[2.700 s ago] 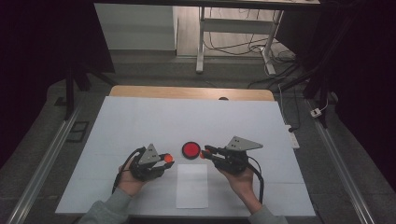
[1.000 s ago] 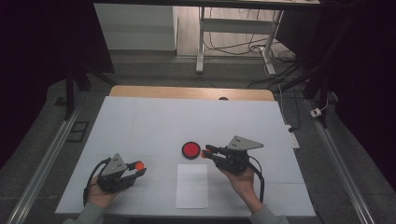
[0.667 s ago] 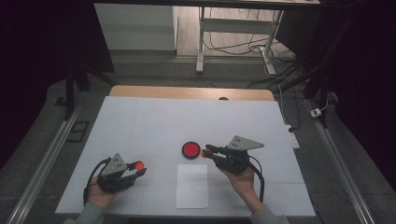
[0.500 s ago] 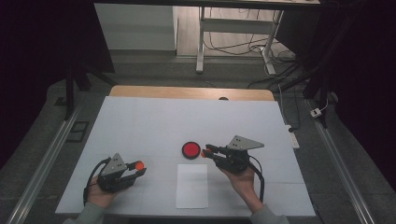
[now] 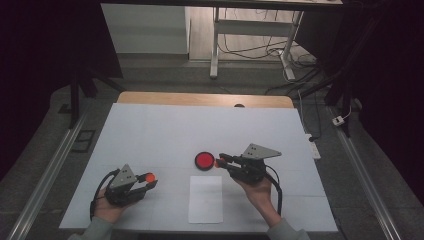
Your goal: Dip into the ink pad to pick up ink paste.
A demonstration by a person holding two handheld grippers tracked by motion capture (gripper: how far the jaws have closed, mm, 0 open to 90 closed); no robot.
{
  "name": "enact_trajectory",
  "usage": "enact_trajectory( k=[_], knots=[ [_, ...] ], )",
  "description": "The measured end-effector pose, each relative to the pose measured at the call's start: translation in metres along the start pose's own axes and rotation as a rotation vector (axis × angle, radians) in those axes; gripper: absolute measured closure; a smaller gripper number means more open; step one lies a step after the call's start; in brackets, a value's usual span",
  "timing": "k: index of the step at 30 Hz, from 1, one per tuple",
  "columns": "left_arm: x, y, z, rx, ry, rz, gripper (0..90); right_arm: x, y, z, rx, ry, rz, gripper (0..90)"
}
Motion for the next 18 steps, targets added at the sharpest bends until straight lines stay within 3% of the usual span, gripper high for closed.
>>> enact_trajectory(
  k=[18],
  knots=[
    [0.0, -0.001, 0.0, 0.003, -0.002, -0.002, 65.4, -0.006, -0.016, 0.002, 0.02, -0.012, 0.012, 72.5]
  ],
)
Point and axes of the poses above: each handheld gripper's, and its own axes: y roughly backward along the jaws, z roughly out of its top, x roughly to its left, the point moved 4 cm from there along -y, roughly forward along the jaws, and after that the axes turned 7 degrees about y, right-handed, at the moved point
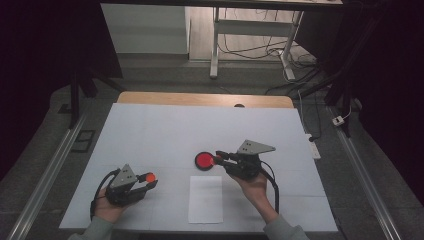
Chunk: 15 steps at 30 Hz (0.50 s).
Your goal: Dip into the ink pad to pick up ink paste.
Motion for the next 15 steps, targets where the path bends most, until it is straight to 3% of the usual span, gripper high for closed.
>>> enact_trajectory(
  k=[15],
  knots=[
    [0.001, -0.001, 0.0, 0.003, 0.0, -0.002, 65.4, -0.009, -0.02, 0.0, 0.023, -0.008, -0.005, 72.5]
  ],
)
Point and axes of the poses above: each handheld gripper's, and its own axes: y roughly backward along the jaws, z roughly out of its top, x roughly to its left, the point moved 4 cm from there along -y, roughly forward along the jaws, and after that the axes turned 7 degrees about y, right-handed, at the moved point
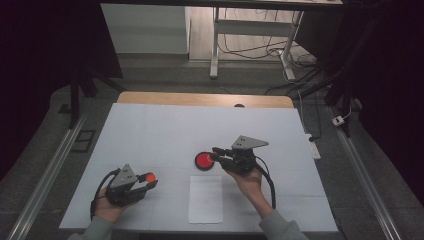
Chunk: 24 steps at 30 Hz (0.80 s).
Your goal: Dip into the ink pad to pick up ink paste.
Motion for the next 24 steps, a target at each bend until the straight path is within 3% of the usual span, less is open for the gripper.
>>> enact_trajectory(
  k=[24],
  knots=[
    [-0.002, -0.002, 0.0, 0.004, -0.004, -0.01, 65.4, -0.008, -0.038, -0.011, 0.093, 0.008, 0.002, 72.5]
  ],
)
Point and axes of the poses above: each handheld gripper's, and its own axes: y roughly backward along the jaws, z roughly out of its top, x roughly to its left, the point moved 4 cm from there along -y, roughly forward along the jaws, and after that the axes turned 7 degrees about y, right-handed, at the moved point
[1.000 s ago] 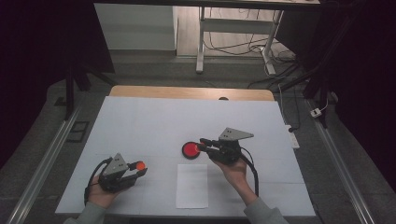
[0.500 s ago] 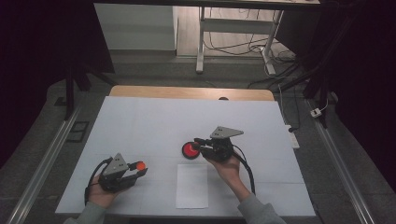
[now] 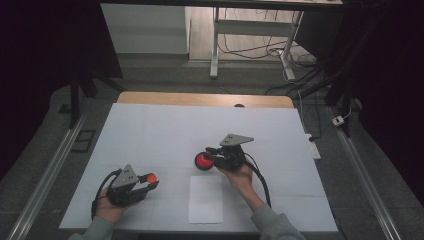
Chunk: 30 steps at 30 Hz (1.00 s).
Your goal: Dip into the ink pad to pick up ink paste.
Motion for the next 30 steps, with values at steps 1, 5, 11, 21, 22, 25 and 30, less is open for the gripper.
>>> enact_trajectory(
  k=[1, 5, 11, 21, 22, 25, 30],
  knots=[
    [0.0, 0.0, 0.0, 0.0, 0.0, 0.0, 65.4, 0.0, -0.001, 0.0, 0.003, 0.002, 0.001, 72.5],
    [0.0, 0.0, 0.0, 0.001, -0.001, -0.003, 65.4, -0.001, -0.006, -0.002, 0.018, 0.008, -0.003, 72.5],
    [-0.001, 0.0, 0.0, 0.0, -0.003, -0.004, 65.4, -0.004, -0.013, -0.007, 0.048, 0.014, -0.018, 72.4],
    [-0.001, -0.001, 0.0, 0.007, -0.005, -0.007, 65.4, -0.009, -0.018, -0.011, 0.069, 0.016, -0.032, 72.4],
    [-0.001, -0.001, 0.0, 0.007, -0.004, -0.007, 65.4, -0.009, -0.019, -0.011, 0.071, 0.018, -0.032, 72.4],
    [0.0, -0.001, -0.001, 0.007, -0.003, -0.007, 65.4, -0.01, -0.02, -0.012, 0.072, 0.017, -0.034, 72.4],
    [0.0, -0.001, -0.001, 0.007, -0.003, -0.008, 65.4, -0.01, -0.023, -0.013, 0.082, 0.022, -0.031, 72.4]
  ],
)
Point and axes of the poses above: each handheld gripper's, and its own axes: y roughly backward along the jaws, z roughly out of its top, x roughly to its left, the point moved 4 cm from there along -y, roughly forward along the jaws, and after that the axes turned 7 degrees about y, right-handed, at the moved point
